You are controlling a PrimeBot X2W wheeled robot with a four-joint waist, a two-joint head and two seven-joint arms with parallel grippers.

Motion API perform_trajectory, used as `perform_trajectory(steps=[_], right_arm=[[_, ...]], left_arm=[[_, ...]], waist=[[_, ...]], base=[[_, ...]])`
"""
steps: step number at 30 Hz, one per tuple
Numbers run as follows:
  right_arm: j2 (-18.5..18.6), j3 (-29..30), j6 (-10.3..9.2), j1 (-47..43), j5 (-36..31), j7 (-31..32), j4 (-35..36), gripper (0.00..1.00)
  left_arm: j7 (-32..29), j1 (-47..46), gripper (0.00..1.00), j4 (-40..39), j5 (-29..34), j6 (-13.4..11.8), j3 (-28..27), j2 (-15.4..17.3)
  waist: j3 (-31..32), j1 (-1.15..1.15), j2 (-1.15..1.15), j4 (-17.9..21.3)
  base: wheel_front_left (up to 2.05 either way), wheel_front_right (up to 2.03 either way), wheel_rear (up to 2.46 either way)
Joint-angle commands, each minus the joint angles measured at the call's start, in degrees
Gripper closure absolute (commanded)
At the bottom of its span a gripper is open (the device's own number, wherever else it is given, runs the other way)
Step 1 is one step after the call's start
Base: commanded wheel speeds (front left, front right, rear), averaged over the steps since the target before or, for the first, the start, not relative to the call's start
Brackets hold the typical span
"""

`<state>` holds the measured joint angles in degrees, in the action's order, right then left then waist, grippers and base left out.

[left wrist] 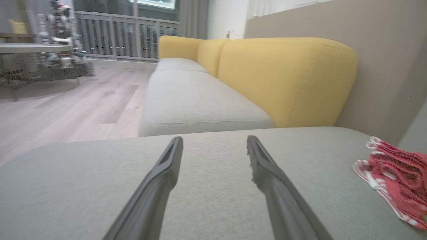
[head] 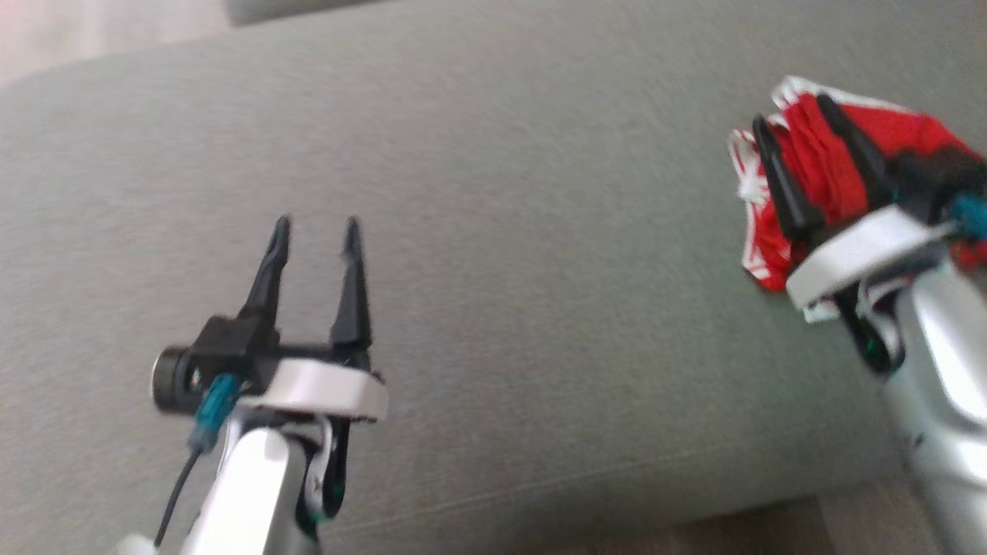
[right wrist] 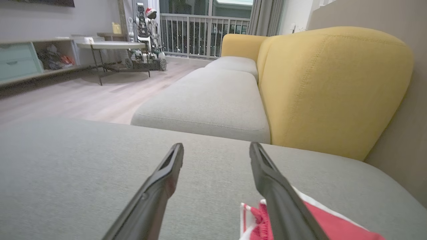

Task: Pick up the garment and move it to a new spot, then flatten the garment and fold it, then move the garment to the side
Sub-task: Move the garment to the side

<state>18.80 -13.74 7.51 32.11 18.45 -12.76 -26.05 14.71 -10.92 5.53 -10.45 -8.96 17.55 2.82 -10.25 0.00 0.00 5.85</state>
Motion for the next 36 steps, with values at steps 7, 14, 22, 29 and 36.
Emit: perform_trajectory(steps=[7,14,22,29,36], right_arm=[[-8.2,7.88,-0.02,-12.68,-8.73,-2.06,9.36,0.0],[-14.33,12.21,-0.02,-21.89,-15.87,-2.22,17.03,0.0],[-15.82,11.83,-0.02,-25.63,-16.87,-2.23,19.43,0.0],[-15.9,11.9,-0.02,-25.86,-15.5,-2.23,19.6,0.0],[-15.91,13.4,-0.02,-25.61,-11.51,-2.23,18.46,0.0]], left_arm=[[0.29,4.52,0.0,-1.74,0.05,-1.01,-2.6,0.07],[0.29,7.59,0.0,-1.96,0.42,-1.36,-3.25,0.07],[0.29,8.86,0.0,-2.03,0.94,-0.91,-2.97,0.06],[0.29,9.07,0.0,-2.23,0.76,-1.39,-3.06,0.06],[0.29,8.61,0.0,-2.78,-1.87,-0.87,-3.87,0.06]], waist=[[5.67,0.0,0.0,-6.43],[7.19,0.0,0.0,-7.81],[8.06,0.0,0.0,-8.0],[8.24,0.0,0.0,-7.93],[7.85,0.0,0.0,-7.96]], base=[[0.0,0.0,0.0],[0.0,0.0,0.0],[0.0,0.0,0.0],[0.0,0.0,0.0],[0.0,0.0,0.0]])
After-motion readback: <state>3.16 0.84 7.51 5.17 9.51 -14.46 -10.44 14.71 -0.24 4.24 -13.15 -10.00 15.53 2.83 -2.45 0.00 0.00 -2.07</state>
